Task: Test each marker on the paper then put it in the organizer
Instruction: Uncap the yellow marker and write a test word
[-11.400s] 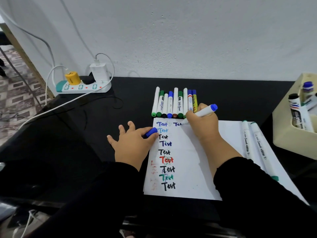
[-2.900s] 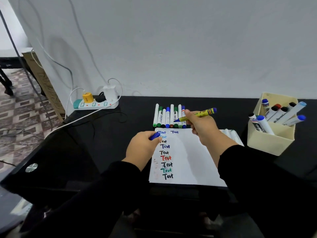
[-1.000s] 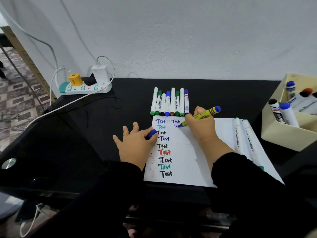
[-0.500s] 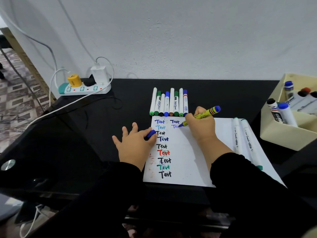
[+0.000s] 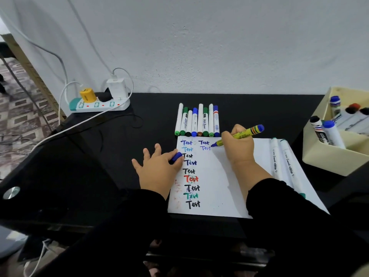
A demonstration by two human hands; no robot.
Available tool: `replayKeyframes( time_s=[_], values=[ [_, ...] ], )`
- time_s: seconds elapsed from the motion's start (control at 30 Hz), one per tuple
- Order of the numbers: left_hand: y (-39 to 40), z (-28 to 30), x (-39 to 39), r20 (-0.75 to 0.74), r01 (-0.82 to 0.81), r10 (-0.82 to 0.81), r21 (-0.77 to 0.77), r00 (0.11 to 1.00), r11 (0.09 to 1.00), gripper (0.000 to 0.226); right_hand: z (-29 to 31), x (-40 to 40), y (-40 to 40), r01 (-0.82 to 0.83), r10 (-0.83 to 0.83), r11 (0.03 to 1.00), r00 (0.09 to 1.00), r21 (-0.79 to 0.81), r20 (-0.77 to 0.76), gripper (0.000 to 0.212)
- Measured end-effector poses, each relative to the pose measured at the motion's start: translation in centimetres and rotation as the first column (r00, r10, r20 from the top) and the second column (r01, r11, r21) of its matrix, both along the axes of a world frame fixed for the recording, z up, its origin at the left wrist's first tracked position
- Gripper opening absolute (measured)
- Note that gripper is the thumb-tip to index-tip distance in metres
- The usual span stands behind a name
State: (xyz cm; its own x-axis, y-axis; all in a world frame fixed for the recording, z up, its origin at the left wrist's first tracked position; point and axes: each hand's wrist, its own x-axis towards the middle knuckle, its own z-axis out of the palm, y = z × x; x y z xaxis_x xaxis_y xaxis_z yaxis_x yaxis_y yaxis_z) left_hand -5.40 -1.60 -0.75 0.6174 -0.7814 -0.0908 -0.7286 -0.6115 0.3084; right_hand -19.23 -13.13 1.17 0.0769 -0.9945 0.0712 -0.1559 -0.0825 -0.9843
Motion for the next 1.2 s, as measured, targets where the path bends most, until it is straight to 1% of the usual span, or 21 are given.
replayKeyframes(
  time_s=[0.1, 0.17, 0.23, 0.33, 0.4, 0.43, 0.47, 0.5, 0.57, 0.6, 0.63, 0.67, 0.73, 0.8, 0.87, 0.93, 1.0, 1.07, 1.13, 1.17, 1.2],
  values=[
    [0.2, 0.1, -0.1, -0.008, 0.004, -0.004, -0.007, 1.0, 1.0, 0.048, 0.1, -0.3, 0.2, 0.095, -0.094, 0.995, 0.993, -0.01, 0.066, 0.038],
    [0.3, 0.2, -0.2, -0.01, 0.01, -0.011, -0.006, 1.0, 1.0, 0.048, 0.5, -0.6, 0.2, 0.105, -0.104, 0.994, 0.992, -0.011, 0.073, 0.039],
    [0.3, 0.2, -0.2, -0.015, 0.015, -0.015, -0.01, 1.0, 1.0, 0.048, 0.9, -0.9, -0.1, 0.103, -0.106, 0.994, 0.991, 0.038, 0.076, 0.039],
    [0.2, 0.5, -0.1, -0.008, 0.018, -0.018, 0.034, 1.0, 0.999, 0.048, 1.7, -1.4, -0.2, 0.06, -0.074, 0.987, 0.993, 0.146, 0.09, 0.039],
    [0.2, 0.9, -0.2, 0.057, 0.031, -0.036, 0.085, 0.998, 0.996, 0.048, 2.2, -1.8, -0.1, 0.011, -0.039, 0.977, 0.991, 0.213, 0.125, 0.038],
    [0.3, 1.3, -0.4, 0.085, 0.04, -0.047, 0.082, 0.995, 0.996, 0.047, 2.5, -2.1, 0.1, -0.013, -0.021, 0.97, 0.99, 0.242, 0.138, 0.038],
    [0.4, 1.6, -0.6, 0.096, 0.053, -0.057, 0.044, 0.994, 0.998, 0.047, 2.9, -2.3, 0.4, -0.035, -0.004, 0.964, 0.989, 0.264, 0.148, 0.038],
    [0.5, 2.1, -0.9, 0.08, 0.076, -0.073, -0.035, 0.994, 0.997, 0.046, 3.4, -2.5, 0.8, -0.059, 0.015, 0.959, 0.987, 0.276, 0.16, 0.038],
    [0.9, 3.2, -1.6, -0.039, 0.149, -0.164, -0.259, 0.986, 0.954, 0.042, 4.3, -2.9, 1.6, -0.116, 0.063, 0.956, 0.979, 0.271, 0.195, 0.041],
    [1.2, 4.1, -2.2, -0.123, 0.176, -0.23, -0.343, 0.965, 0.923, 0.041, 4.8, -3.1, 2.0, -0.14, 0.082, 0.954, 0.973, 0.265, 0.217, 0.042],
    [1.5, 5.1, -2.8, -0.207, 0.19, -0.286, -0.387, 0.936, 0.902, 0.04, 5.4, -3.2, 2.5, -0.162, 0.099, 0.952, 0.966, 0.258, 0.239, 0.042],
    [1.8, 6.0, -3.3, -0.284, 0.186, -0.32, -0.413, 0.904, 0.892, 0.039, 6.0, -3.4, 2.9, -0.182, 0.115, 0.951, 0.959, 0.251, 0.258, 0.043],
    [2.6, 7.4, -4.2, -0.448, 0.115, -0.335, -0.45, 0.829, 0.886, 0.038, 7.1, -3.6, 3.8, -0.211, 0.142, 0.95, 0.947, 0.228, 0.288, 0.042],
    [3.4, 8.3, -4.7, -0.609, 0.004, -0.346, -0.491, 0.714, 0.871, 0.04, 8.0, -4.0, 4.7, -0.225, 0.16, 0.955, 0.94, 0.195, 0.303, 0.042],
    [4.1, 8.9, -5.3, -0.7, -0.074, -0.345, -0.494, 0.625, 0.866, 0.038, 8.7, -4.4, 5.5, -0.229, 0.175, 0.96, 0.941, 0.164, 0.291, 0.041],
    [4.7, 9.5, -5.9, -0.743, -0.113, -0.332, -0.478, 0.581, 0.871, 0.028, 9.2, -4.7, 6.4, -0.235, 0.193, 0.963, 0.943, 0.133, 0.272, 0.041],
    [5.1, 10.0, -6.3, -0.748, -0.127, -0.325, -0.476, 0.579, 0.87, 0.018, 9.7, -5.0, 7.1, -0.233, 0.2, 0.966, 0.947, 0.108, 0.252, 0.041],
    [5.5, 10.4, -6.6, -0.726, -0.118, -0.331, -0.491, 0.603, 0.863, 0.015, 10.0, -5.2, 7.7, -0.234, 0.205, 0.968, 0.949, 0.095, 0.241, 0.04],
    [5.8, 10.9, -6.8, -0.677, -0.07, -0.349, -0.509, 0.647, 0.858, 0.009, 10.3, -5.3, 8.2, -0.253, 0.231, 0.964, 0.947, 0.076, 0.222, 0.04],
    [6.0, 11.2, -6.9, -0.661, -0.041, -0.365, -0.514, 0.655, 0.857, 0.006, 10.4, -5.4, 8.5, -0.268, 0.249, 0.961, 0.945, 0.066, 0.211, 0.04],
    [6.1, 11.4, -7.0, -0.649, -0.012, -0.382, -0.517, 0.658, 0.856, 0.008, 10.5, -5.3, 8.7, -0.283, 0.265, 0.958, 0.941, 0.057, 0.21, 0.041]
  ],
)
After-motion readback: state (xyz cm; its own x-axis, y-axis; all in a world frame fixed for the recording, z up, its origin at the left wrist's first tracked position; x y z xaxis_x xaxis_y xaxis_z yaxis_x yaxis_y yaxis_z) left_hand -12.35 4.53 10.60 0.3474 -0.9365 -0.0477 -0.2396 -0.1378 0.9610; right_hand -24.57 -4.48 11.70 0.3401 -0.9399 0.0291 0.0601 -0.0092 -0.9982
